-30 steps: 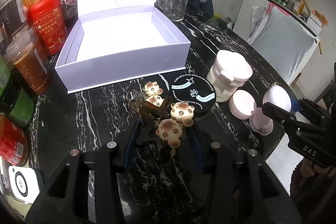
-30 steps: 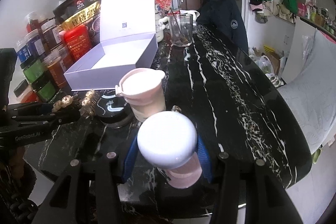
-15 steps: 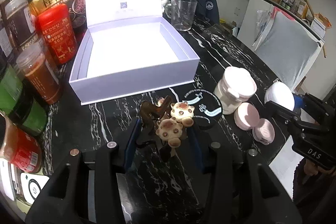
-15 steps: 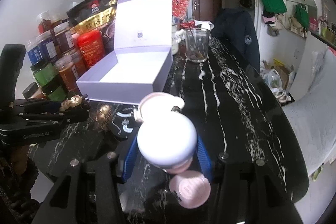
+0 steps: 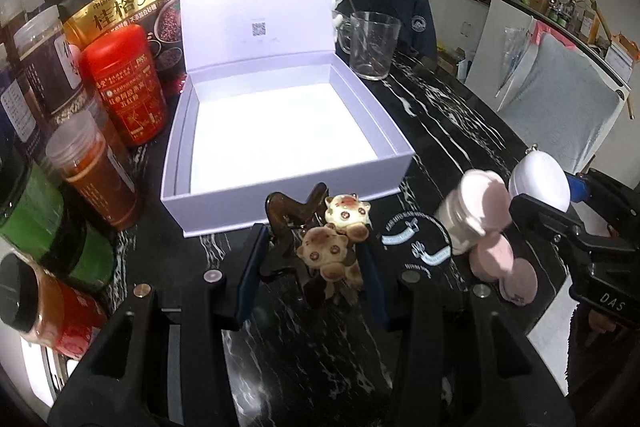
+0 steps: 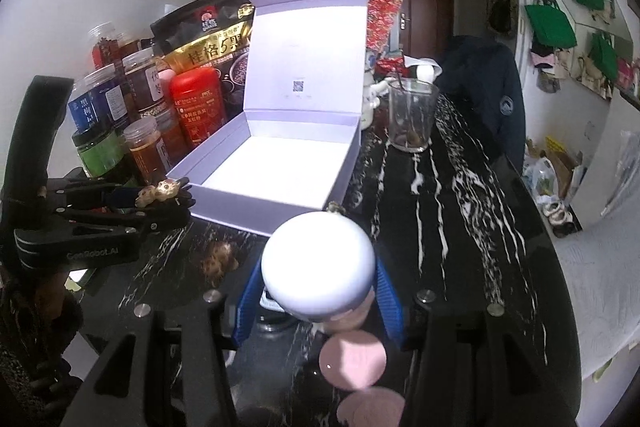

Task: Organize objects
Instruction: 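Carry clip in left tool and white case in right tool into the open gift box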

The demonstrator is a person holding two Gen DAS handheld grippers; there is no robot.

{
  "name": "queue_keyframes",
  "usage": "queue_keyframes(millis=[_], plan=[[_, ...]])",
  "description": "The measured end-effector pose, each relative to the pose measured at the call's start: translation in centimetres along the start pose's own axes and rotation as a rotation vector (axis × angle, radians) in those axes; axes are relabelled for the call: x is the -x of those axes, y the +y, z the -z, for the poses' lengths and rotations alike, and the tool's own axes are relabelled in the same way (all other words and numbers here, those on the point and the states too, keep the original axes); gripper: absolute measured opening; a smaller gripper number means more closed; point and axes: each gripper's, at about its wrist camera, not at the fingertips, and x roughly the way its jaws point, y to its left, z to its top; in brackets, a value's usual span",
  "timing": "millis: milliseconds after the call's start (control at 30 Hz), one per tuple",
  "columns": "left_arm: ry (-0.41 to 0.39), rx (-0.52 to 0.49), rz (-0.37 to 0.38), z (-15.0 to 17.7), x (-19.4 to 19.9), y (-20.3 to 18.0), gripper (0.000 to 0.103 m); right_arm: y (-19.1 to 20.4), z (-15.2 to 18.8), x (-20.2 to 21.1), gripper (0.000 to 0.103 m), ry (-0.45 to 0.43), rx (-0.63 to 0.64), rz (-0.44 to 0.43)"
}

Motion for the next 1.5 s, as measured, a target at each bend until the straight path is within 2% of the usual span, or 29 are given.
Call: queue_keyframes(millis=[600,1133,1500], plan=[[-0.013,0.002,-0.053,-5.3,-2.4,2.5,0.043,1.2,-5.9,-4.3,0.052,0.02,0.111,-0.078],[-0.003,0.001,-0.087,-10.1,-5.4,3.3,0.043,-0.2,-11.6,-7.3,0.052,0.012,0.206,-0.094],[0.004,0.047,-0.13,-12.9,-7.9,4.9,0.043,-0.6,-14.7,-11.1,0.052,0.005,0.26,-0.125]])
